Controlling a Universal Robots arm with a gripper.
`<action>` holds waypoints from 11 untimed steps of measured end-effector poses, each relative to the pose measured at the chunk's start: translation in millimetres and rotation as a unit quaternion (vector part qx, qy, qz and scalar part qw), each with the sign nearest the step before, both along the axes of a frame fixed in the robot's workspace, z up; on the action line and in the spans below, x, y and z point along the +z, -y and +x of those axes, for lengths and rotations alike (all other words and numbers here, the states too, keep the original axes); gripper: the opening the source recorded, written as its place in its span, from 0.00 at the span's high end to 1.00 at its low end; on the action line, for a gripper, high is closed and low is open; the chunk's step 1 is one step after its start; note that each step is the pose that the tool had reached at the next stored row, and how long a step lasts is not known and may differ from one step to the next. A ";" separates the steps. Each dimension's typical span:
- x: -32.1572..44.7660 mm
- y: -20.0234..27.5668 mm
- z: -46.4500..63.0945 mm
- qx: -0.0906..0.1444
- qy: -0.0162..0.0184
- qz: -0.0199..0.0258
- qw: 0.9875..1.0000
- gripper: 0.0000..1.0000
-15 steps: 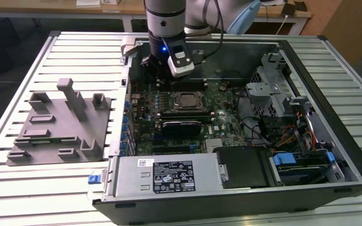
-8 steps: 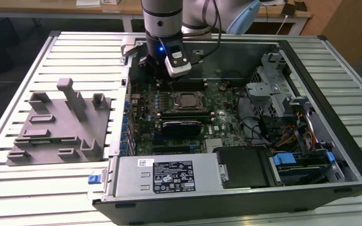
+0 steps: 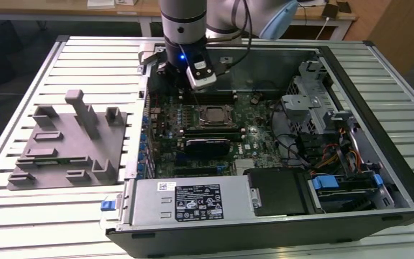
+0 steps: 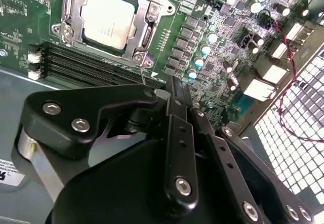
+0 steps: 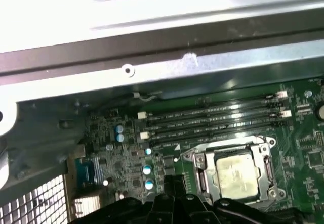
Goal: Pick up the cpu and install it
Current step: 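Install the first cpu locking lever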
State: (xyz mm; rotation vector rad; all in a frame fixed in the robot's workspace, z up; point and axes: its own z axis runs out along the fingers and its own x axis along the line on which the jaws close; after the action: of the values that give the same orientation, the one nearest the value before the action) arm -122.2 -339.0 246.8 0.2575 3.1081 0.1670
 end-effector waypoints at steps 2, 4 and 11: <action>-0.1 0.1 -0.1 0.000 0.000 0.001 1.000 0.89; -0.7 0.5 -0.2 0.000 0.000 0.002 1.000 0.89; -3.0 1.4 -2.2 0.016 0.000 0.012 1.000 0.89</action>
State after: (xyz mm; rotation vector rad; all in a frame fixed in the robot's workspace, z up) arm -124.4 -340.3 243.8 0.2077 3.1133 0.2057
